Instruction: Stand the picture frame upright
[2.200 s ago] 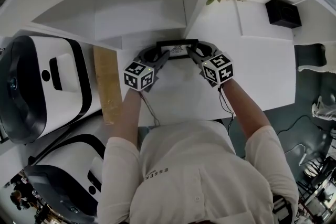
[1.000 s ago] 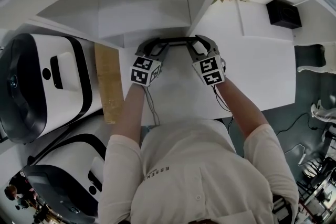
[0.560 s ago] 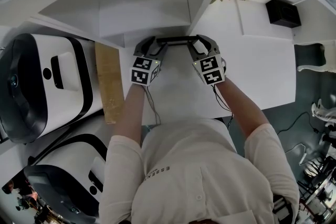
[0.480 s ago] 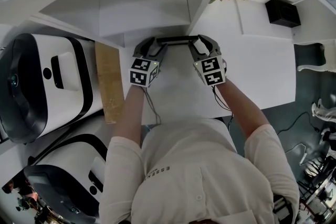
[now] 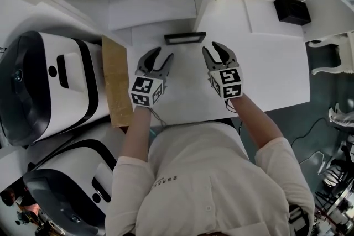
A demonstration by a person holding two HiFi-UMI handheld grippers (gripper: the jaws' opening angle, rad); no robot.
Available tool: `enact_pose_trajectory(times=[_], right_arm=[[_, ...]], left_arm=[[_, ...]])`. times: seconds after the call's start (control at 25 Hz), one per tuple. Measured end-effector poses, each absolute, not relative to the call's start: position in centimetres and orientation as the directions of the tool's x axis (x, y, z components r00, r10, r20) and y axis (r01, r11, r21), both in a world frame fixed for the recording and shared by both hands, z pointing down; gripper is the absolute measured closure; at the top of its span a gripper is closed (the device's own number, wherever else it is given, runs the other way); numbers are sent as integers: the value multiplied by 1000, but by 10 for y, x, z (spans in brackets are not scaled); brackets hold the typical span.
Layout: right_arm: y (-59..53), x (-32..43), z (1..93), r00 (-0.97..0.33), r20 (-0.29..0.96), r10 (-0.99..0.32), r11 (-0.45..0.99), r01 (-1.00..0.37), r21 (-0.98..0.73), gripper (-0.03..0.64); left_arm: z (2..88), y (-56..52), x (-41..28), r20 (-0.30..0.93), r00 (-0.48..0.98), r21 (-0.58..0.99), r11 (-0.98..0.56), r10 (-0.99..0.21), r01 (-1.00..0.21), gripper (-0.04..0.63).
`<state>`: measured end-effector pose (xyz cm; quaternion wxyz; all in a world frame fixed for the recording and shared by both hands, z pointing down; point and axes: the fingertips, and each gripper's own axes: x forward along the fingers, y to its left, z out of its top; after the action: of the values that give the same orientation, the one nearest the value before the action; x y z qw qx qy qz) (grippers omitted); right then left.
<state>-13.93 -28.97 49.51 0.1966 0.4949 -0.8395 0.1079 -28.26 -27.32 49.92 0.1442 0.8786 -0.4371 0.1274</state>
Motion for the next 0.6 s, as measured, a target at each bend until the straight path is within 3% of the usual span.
enact_pose_trajectory(times=[0.16,0.32,0.6], right_arm=[[-267,-135,466,-455,371,-809,481,-876,-25,576],[-242,-138,441,-501,312,-807,516,-856,-39,600],[-207,-151,412,-609,238,-757,626,-780,-5,601]], left_arm=[[466,-245,-281,273,597,125,-588,-754,-799,453],[435,-221,-288,204,580,87,-576,-788,-813,594],[409,-191,-287,189,605,-4,-617,-773,-787,594]])
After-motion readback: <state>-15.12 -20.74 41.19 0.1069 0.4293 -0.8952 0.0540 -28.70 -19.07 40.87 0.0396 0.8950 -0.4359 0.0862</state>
